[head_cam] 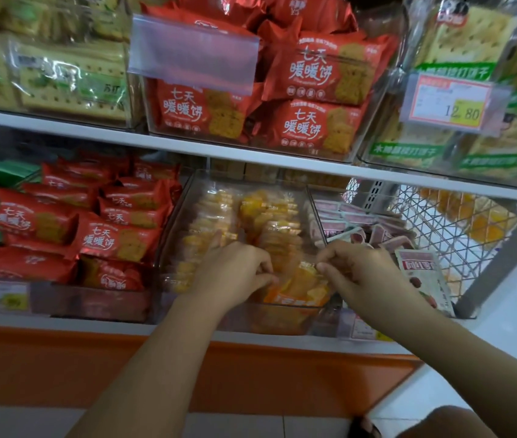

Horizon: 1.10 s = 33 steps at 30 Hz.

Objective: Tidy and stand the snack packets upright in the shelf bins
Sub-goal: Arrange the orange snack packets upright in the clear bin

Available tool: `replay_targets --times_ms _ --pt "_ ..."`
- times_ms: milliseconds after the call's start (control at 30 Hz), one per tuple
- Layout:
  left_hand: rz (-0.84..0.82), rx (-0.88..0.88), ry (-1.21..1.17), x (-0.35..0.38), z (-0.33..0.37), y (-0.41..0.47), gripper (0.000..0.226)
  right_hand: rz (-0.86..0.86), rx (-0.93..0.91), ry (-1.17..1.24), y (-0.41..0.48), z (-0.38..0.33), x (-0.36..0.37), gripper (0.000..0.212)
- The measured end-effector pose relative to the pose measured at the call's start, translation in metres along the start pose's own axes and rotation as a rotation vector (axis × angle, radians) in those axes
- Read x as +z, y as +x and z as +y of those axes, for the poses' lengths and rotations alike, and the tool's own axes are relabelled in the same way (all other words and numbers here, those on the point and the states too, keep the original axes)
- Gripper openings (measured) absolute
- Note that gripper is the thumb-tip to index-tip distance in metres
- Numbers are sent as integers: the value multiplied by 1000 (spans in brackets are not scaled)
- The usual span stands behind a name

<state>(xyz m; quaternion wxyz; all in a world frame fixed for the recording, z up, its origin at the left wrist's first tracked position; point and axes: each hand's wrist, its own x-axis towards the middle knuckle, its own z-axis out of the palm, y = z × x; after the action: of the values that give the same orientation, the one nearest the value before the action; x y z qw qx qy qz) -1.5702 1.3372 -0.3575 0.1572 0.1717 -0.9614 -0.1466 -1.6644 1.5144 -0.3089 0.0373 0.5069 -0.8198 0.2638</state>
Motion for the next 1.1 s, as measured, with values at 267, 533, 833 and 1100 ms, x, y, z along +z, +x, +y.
replay_targets --times_ms 267,533,833,1100 --pt "0 13 35 0 -5 1 12 -245 -65 -361 13 -6 23 15" --pt "-41 25 21 -2 -5 0 15 -249 -192 -758 11 2 44 28" --pt "-60 29 20 -2 -3 -3 16 -219 -222 -674 6 4 43 36" --pt "52 -61 -162 -25 7 -12 37 -72 -129 -143 20 15 19 22"
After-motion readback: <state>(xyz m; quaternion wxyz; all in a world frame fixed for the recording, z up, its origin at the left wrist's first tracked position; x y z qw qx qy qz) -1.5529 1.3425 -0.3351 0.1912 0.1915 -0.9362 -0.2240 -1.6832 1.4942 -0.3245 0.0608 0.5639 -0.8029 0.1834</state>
